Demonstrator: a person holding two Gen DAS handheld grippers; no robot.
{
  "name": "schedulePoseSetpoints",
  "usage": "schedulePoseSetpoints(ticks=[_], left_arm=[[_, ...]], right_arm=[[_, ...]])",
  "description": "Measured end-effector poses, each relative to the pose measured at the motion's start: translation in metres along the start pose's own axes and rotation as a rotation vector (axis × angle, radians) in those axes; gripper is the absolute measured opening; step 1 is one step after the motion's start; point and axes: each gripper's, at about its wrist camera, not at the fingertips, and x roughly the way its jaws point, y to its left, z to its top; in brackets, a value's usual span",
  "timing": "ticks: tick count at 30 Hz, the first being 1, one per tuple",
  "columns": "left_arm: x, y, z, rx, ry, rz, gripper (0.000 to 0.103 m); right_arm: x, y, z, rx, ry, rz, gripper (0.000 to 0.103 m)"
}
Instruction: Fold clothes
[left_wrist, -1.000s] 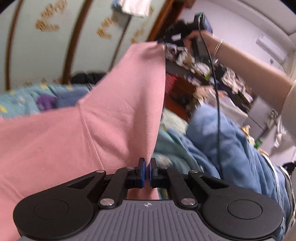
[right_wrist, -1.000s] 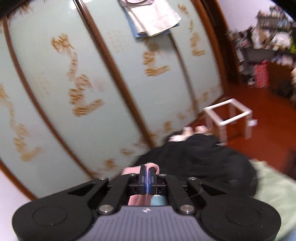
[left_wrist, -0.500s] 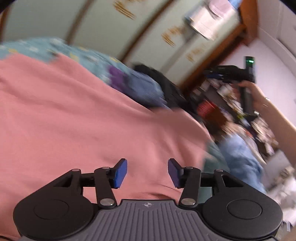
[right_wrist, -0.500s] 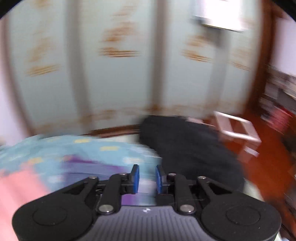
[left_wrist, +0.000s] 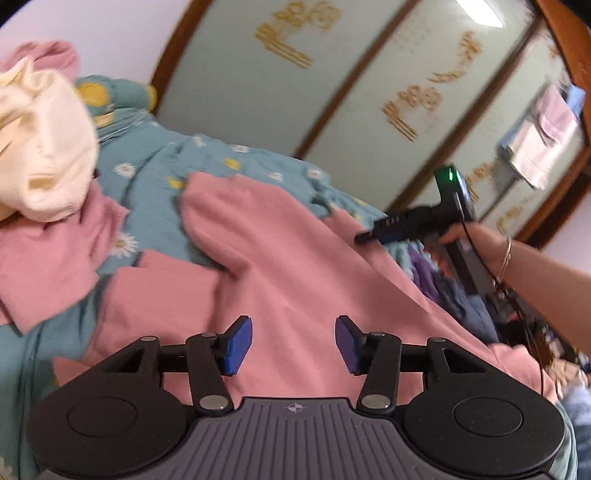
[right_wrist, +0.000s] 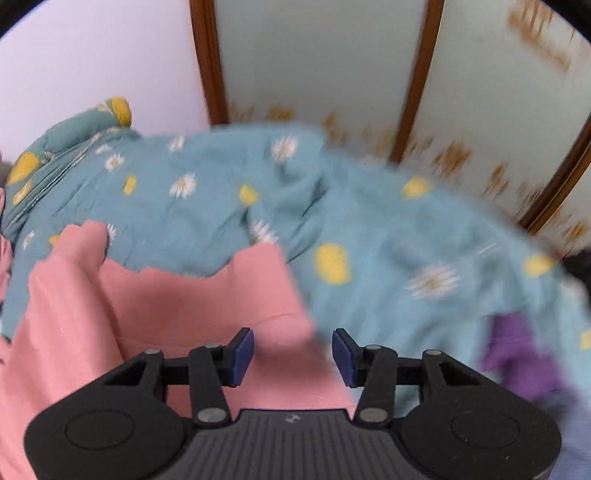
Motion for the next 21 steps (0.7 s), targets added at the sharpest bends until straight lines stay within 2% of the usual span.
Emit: schedulePoseSetpoints(ticks=[1,2,4,7,9,11,12,13,14,16,18,21], left_arm=[[0.001,0.003,0.002,-0.023,0.001,-0.001,0.048],[0.001,0.005,0.003,-0.041,-0.001,0.002,0.048],[0.001,0.006,0.002,-0.068,-0.005,0.008,0.048],[-0.001,0.003,0.000,-0.094,-0.009,0.019,0.048],[-0.002,0.002,-0.002,-0.096,-0.005,0.019,0.048],[-0.004,-0.001,-0.003,-0.088,0.002,0.029,0.048],[-0.005,-0.002,-0.003,-0.079,0.001,0.036,0.048],[-0.006,-0.002,-0.003,-0.064,-0.004,0.055,0.048],[-0.008,-0.002,-0.002,-0.047,-0.011,0.076,0.048],[-0.010,0.001,0.001,-0.016,-0.023,0.144,0.048],[-0.011,0.010,0.004,-0.050,-0.007,0.177,0.048],[-0.010,0.020,0.006,-0.083,0.030,0.216,0.048]], right_arm=[[0.001,0.003,-0.004,0.001,-0.003,-0.026,0.008],[-0.006,0.005,-0.004,-0.002,-0.025,-0.050,0.007],[-0.043,0.002,-0.005,0.000,-0.150,-0.098,0.007],[-0.111,-0.027,0.002,0.095,-0.368,-0.242,0.008],[-0.131,-0.048,0.008,0.145,-0.407,-0.278,0.008],[-0.133,-0.069,0.007,0.199,-0.391,-0.314,0.013],[-0.130,-0.080,0.004,0.226,-0.372,-0.333,0.033],[-0.127,-0.086,0.000,0.249,-0.358,-0.344,0.045],[-0.125,-0.087,-0.007,0.268,-0.352,-0.345,0.051],[-0.121,-0.089,-0.022,0.305,-0.340,-0.347,0.051],[-0.119,-0.086,-0.034,0.326,-0.332,-0.330,0.051],[-0.124,-0.052,-0.027,0.234,-0.329,-0.158,0.050]])
